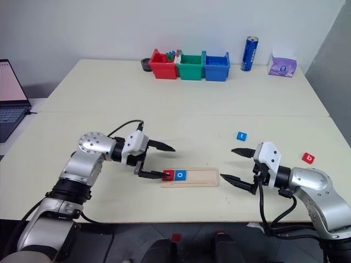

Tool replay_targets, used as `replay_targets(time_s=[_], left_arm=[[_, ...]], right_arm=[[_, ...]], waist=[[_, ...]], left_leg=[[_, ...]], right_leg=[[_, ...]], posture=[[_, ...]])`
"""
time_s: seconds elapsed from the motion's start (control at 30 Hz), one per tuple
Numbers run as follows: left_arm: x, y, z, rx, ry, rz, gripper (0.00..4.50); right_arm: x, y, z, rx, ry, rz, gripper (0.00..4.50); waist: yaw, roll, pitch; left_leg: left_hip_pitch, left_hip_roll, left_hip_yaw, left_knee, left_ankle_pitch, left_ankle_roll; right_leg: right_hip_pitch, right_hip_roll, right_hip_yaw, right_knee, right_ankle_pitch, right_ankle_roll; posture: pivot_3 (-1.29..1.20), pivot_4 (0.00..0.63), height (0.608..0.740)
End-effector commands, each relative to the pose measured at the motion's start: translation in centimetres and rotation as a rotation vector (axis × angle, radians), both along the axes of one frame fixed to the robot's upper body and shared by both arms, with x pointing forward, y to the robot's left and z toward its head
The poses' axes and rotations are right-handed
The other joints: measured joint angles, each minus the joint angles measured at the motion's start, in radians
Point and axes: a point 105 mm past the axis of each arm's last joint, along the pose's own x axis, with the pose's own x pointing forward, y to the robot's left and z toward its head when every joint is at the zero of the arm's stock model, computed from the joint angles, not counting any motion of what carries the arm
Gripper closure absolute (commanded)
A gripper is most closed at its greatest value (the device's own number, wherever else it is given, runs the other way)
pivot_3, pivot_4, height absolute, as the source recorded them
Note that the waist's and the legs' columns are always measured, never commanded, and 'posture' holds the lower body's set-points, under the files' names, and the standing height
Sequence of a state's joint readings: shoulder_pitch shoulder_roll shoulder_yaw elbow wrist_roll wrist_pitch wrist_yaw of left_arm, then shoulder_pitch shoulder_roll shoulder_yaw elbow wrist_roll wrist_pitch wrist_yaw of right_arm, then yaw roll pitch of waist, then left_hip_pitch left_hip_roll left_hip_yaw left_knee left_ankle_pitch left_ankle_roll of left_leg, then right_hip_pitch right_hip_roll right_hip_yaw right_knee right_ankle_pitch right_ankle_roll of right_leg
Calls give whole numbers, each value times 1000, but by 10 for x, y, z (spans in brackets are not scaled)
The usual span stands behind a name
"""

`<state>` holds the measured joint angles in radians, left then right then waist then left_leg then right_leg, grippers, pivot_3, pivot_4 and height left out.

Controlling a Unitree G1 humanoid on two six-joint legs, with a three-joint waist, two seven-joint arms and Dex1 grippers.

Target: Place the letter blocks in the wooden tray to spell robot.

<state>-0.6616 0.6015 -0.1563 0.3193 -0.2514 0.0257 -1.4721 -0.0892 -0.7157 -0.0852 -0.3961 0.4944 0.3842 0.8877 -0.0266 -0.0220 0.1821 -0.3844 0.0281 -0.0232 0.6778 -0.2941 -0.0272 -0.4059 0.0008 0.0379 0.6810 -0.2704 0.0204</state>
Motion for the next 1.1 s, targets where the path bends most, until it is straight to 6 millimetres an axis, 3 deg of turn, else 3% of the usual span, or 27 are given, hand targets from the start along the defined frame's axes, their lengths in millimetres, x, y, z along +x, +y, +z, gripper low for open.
replay_targets(time_s=[0.03,0.17,0.23,0.3,0.43,0.57,0.83,1.1], left_arm=[[2,-18,26,-80,-64,17,26],[-13,-54,37,-157,-75,-39,26],[-22,-68,37,-177,-68,-73,26],[-28,-78,34,-189,-53,-93,26],[-30,-93,30,-230,-22,-88,26],[-21,-113,26,-236,-39,-27,26],[-22,-142,20,-217,-46,-8,26],[-27,-143,18,-202,-39,-17,26]], right_arm=[[15,-26,7,40,-26,-168,0],[45,-93,11,19,-118,-640,0],[49,-130,9,-21,-146,-905,0],[44,-150,8,-64,-174,-1079,0],[35,-162,1,-86,-160,-1274,0],[27,-171,-26,-67,-46,-1454,0],[26,-175,-48,-21,78,-1568,0],[38,-185,-53,81,126,-1623,0]], waist=[[2,0,0],[5,0,0],[4,0,0],[4,2,-1],[-3,3,-1],[-2,3,-2],[-3,5,-3],[-5,6,-3]], left_leg=[[0,0,0,0,0,0],[-1,-1,0,1,0,0],[-1,-1,0,1,0,0],[-1,-1,0,0,0,-1],[0,0,0,-1,0,-1],[1,0,1,0,0,-1],[0,-1,2,0,0,0],[1,-1,2,0,0,0]], right_leg=[[0,0,0,0,0,0],[0,-1,1,0,0,0],[0,-1,2,0,0,0],[0,-1,3,0,0,0],[0,0,4,1,0,0],[0,0,5,2,0,0],[0,0,5,0,0,0],[0,0,5,1,0,0]], posture=[[0,150,740],[0,150,740],[0,150,740],[0,150,740],[0,150,740],[0,150,740],[0,150,740],[0,150,740]])
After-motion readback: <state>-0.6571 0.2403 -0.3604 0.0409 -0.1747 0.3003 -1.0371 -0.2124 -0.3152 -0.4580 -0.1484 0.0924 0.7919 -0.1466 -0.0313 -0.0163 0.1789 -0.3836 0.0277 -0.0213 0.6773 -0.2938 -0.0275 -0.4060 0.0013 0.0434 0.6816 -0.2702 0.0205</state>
